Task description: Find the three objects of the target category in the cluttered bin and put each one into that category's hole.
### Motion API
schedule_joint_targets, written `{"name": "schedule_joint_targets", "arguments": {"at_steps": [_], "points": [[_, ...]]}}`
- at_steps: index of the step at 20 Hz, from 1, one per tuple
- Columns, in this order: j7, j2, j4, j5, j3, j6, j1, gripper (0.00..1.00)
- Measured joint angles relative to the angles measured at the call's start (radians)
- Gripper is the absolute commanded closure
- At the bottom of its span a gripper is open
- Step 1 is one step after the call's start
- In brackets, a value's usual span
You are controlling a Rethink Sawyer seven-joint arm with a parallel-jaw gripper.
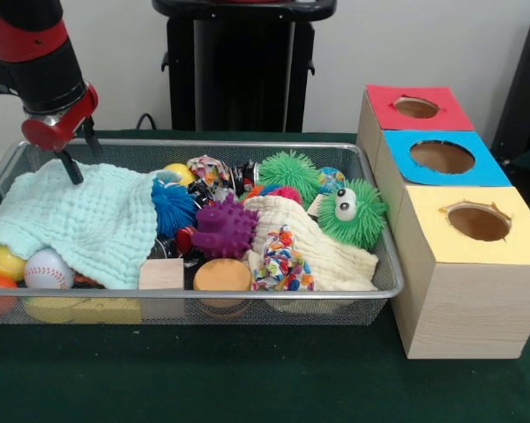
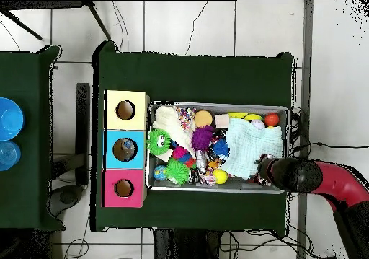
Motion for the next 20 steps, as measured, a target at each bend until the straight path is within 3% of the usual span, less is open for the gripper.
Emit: {"name": "schedule_joint_targets", "arguments": {"at_steps": [9, 20], "points": [[0.0, 0.0, -0.002, 0.086, -0.027, 0.019, 0.032, 0.0], [0.0, -0.001, -0.01, 0.105, -0.035, 0.019, 0.07, 0.0]]}}
